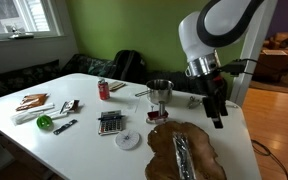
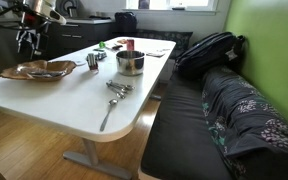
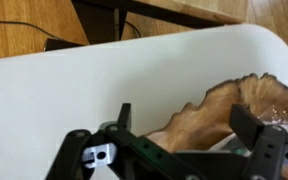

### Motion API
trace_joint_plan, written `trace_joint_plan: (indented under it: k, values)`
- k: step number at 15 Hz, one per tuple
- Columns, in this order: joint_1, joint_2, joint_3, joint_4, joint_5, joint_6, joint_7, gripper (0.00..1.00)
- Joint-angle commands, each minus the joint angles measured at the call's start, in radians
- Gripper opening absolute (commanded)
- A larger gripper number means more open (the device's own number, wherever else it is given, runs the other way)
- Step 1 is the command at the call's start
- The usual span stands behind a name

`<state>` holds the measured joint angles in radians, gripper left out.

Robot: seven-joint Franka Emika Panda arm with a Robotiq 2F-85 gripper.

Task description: Pick up the packet from the brown bowl and put it in the silver pot

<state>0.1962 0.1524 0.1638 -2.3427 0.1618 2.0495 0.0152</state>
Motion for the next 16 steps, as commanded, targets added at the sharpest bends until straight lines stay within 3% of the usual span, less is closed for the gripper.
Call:
trace_joint_plan:
  k: [1, 6, 9, 10, 12, 16]
  values:
    - [0.022, 0.129, 0.019, 0.054, 0.01, 0.15, 0.117, 1.0]
    - [0.083, 0.218, 0.039, 0.101, -0.019, 0.312, 0.232, 1.0]
    - [0.11, 0.256, 0.032, 0.114, -0.031, 0.353, 0.277, 1.0]
    - [0.116, 0.272, 0.03, 0.118, -0.032, 0.361, 0.289, 0.75]
    - [0.127, 0.3, 0.024, 0.131, -0.041, 0.366, 0.305, 0.66]
    - [0.139, 0.339, 0.014, 0.153, -0.055, 0.36, 0.322, 0.33]
